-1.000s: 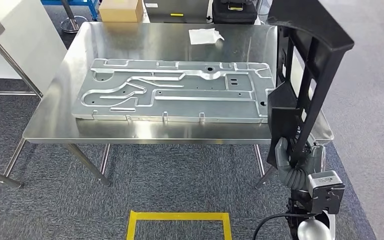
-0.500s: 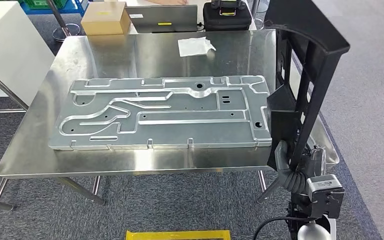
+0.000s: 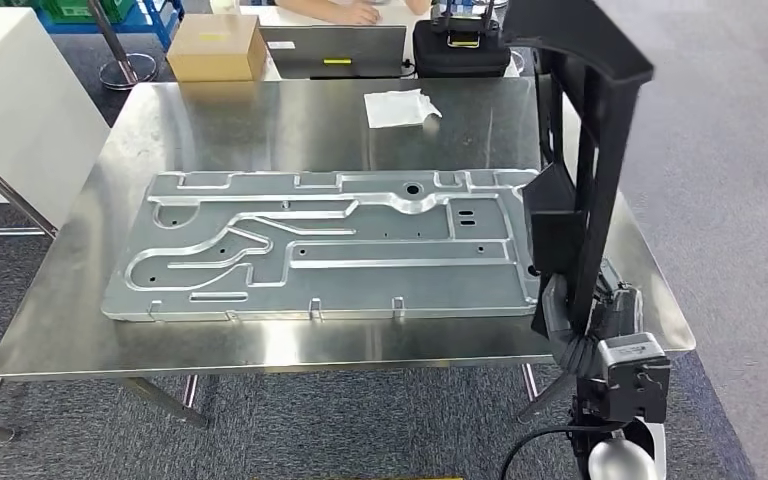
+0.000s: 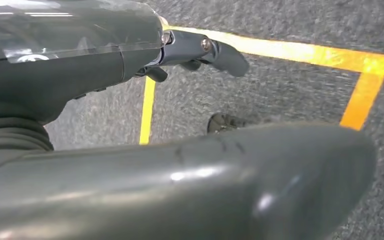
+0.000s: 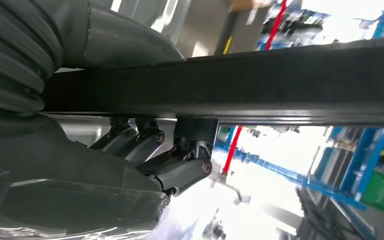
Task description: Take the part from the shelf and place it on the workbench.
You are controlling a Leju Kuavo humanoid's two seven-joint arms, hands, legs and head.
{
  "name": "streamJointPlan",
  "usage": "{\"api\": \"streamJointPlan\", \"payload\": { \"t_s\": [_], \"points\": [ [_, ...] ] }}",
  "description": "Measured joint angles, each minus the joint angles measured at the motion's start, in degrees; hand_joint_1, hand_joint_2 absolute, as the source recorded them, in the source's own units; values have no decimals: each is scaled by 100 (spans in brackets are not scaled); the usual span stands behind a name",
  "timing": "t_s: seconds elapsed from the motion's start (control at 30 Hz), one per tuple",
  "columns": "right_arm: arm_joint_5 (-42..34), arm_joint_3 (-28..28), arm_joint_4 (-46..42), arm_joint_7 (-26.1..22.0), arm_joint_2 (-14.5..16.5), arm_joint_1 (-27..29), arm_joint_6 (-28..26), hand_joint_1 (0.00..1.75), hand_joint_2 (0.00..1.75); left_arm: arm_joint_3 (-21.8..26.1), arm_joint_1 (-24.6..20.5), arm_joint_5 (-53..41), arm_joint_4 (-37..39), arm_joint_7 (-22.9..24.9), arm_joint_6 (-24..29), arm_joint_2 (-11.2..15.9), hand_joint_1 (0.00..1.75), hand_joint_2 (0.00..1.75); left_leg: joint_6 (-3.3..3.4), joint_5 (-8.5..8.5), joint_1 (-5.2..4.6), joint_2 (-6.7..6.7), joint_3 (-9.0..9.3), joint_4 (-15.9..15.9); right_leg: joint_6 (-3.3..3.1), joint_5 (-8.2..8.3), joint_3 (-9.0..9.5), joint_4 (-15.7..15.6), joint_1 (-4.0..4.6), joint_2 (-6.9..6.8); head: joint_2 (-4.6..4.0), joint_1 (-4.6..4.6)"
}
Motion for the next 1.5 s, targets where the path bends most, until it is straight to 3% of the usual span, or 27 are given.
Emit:
{"api": "streamJointPlan", "payload": {
  "t_s": [0.2,0.37,0.5,0.7,0.93,1.3,1.33,1.43,1.47,1.5],
  "points": [
    [589,-26,331,322,4,-594,-567,175,175,-1,-10,-122,0,12,-36,-3,0,0,10,-12,-3,3,-3,15,17,2,9,-12,-5,7,0,1],
    [1454,-75,862,582,1,-1438,-1161,175,175,-1,-19,-228,0,-2,-81,-3,0,0,14,-5,-3,6,0,15,33,14,9,-15,-5,9,0,1],
    [2111,-79,1369,719,-5,-2137,-1249,175,175,-1,-20,-308,0,-20,-130,-3,0,0,15,4,-2,6,0,16,36,21,8,-12,-3,7,0,1],
    [2916,179,2533,1095,-71,-3336,-466,175,175,-3,-21,-422,0,-13,-242,13,0,0,4,17,2,8,4,15,34,23,5,-1,1,8,0,1],
    [3128,1108,4090,1299,-190,-4116,930,175,175,-3,-26,-484,0,-38,-426,90,0,0,2,22,9,2,0,14,33,23,3,4,9,0,0,1],
    [3188,2401,5798,1288,-137,-4252,1018,175,175,70,-47,-451,0,-7,-445,123,0,0,2,21,10,-3,-6,14,32,23,0,3,10,-5,0,1],
    [3203,2448,5913,1285,-133,-4293,969,131,175,83,-49,-444,0,-6,-432,123,0,0,2,21,10,-2,-2,14,32,23,3,2,10,-4,0,1],
    [3229,2523,6228,1257,-124,-4426,856,0,175,112,-55,-440,0,-14,-387,123,0,131,2,21,10,0,11,14,31,23,15,0,10,-3,0,1],
    [3233,2531,6279,1251,-121,-4445,844,0,175,116,-56,-440,0,-16,-379,123,0,175,2,21,10,0,14,14,31,23,17,-1,10,-3,0,1],
    [3234,2533,6293,1248,-121,-4450,841,0,175,118,-57,-440,0,-16,-376,124,0,175,2,21,10,0,15,14,31,23,18,-1,10,-3,0,1]
  ]
}}
